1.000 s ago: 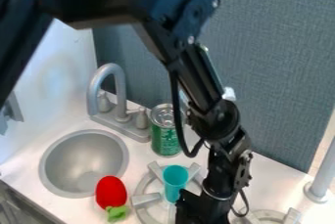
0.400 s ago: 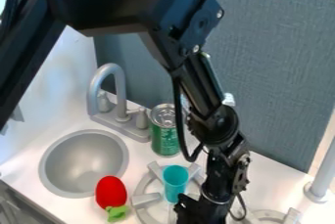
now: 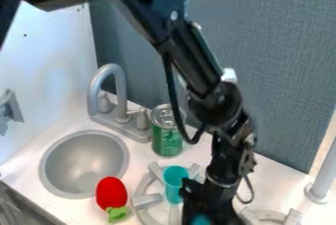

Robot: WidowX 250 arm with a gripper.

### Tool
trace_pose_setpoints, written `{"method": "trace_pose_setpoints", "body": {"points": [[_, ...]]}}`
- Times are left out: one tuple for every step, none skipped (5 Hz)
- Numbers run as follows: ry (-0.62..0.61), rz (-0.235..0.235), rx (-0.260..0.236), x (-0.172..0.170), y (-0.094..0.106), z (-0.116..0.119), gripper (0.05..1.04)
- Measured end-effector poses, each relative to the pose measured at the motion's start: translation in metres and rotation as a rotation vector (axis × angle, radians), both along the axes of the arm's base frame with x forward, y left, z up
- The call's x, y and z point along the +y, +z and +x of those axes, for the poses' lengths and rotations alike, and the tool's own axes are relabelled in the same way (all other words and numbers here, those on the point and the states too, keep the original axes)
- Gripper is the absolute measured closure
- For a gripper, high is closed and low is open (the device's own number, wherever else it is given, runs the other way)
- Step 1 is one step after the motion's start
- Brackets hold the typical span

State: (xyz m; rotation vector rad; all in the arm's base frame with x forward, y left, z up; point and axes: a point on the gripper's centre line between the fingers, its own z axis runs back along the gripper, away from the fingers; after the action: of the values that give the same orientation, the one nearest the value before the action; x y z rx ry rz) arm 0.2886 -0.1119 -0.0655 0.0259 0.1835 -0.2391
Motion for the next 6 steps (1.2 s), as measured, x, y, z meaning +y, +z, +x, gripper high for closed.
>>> {"method": "trace_pose_setpoints", "body": {"points": [[-0.005,-0.066,-0.011,-0.032,0.026,0.024,0.426],[-0.012,-0.101,0.027,-0.065,0.031,0.04,0.426],[-0.056,-0.091,0.062,-0.093,0.022,0.047,0.426],[-0.108,-0.052,0.083,-0.113,0.014,0.039,0.426],[-0.1,0.005,0.095,-0.106,0.009,0.036,0.426],[-0.073,0.066,0.11,-0.095,0.004,0.03,0.426]]}}
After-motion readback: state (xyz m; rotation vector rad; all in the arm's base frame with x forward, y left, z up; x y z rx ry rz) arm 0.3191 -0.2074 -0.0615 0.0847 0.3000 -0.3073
